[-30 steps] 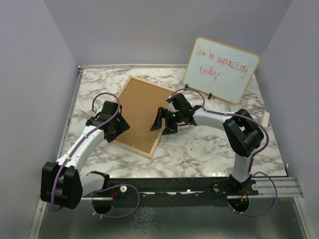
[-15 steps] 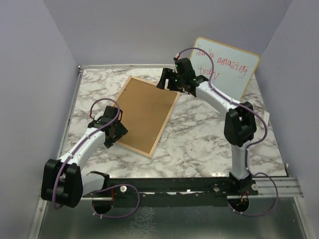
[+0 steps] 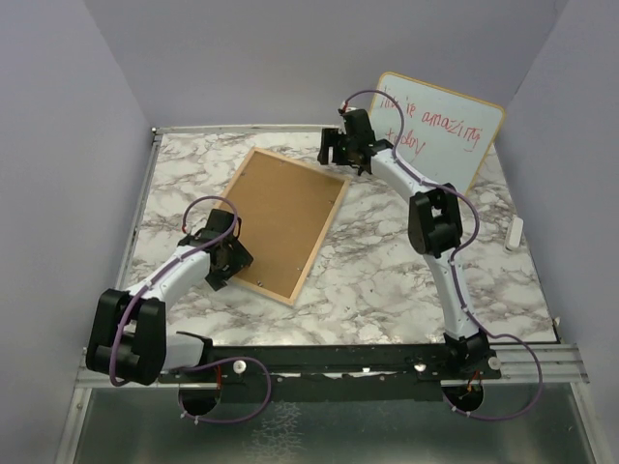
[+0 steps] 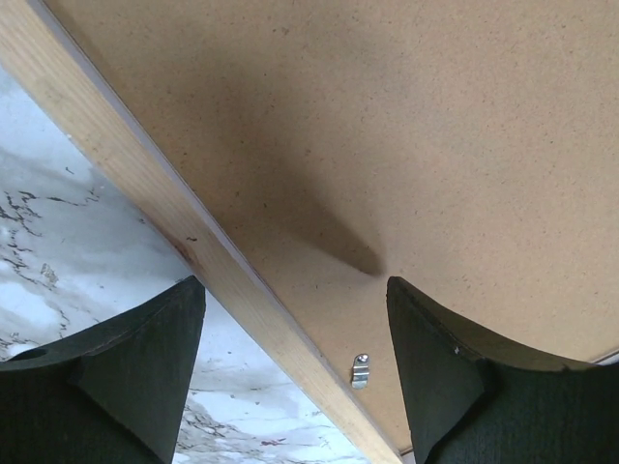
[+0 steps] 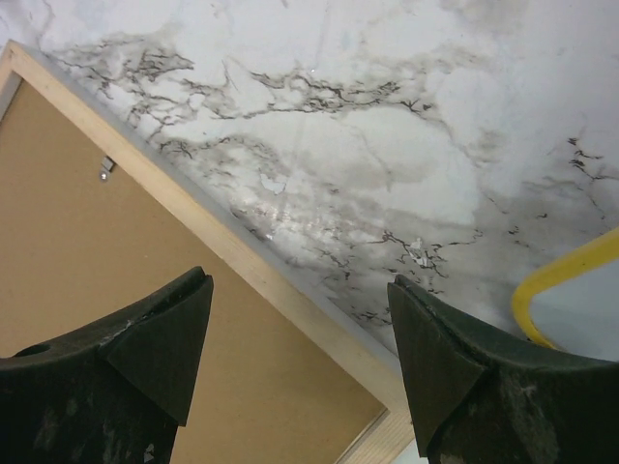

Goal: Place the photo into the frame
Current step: Adjust the photo frame at the center of the board.

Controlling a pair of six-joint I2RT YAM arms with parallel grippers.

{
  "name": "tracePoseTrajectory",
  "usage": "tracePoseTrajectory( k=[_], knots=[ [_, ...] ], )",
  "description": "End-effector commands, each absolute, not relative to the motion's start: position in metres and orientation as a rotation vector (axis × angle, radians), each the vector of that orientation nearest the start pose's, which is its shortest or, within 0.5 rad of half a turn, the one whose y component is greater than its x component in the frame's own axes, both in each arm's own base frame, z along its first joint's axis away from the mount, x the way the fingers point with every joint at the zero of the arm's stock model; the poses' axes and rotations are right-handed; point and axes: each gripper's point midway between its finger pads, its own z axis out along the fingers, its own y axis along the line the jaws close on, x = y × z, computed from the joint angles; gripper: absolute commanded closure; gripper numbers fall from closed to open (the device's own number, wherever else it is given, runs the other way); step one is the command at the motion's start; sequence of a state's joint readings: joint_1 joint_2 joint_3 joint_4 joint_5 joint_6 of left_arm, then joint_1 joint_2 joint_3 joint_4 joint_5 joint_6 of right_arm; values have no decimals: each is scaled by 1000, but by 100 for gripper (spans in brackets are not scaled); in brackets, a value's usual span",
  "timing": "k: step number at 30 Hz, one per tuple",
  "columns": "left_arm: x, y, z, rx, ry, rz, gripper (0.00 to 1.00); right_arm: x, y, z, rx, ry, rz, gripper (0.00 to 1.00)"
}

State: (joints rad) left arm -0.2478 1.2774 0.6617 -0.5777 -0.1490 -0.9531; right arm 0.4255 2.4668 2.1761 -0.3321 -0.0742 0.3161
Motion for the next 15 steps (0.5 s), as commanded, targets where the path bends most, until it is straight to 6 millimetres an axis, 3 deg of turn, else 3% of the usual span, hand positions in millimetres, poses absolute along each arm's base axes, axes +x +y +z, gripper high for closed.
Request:
tracePoseTrajectory(
  k=[1,8,15],
  knots=[
    [252,-72,34,-957,2558,-161,24,587,309,79,-320,2210,535,22],
    [254,-79,31,-955,2589,-205,24,562,316,44,-460,2299,606,22],
    [254,-84,30,-940,2624,-247,24,532,315,40,-603,2336,658,22]
  ],
)
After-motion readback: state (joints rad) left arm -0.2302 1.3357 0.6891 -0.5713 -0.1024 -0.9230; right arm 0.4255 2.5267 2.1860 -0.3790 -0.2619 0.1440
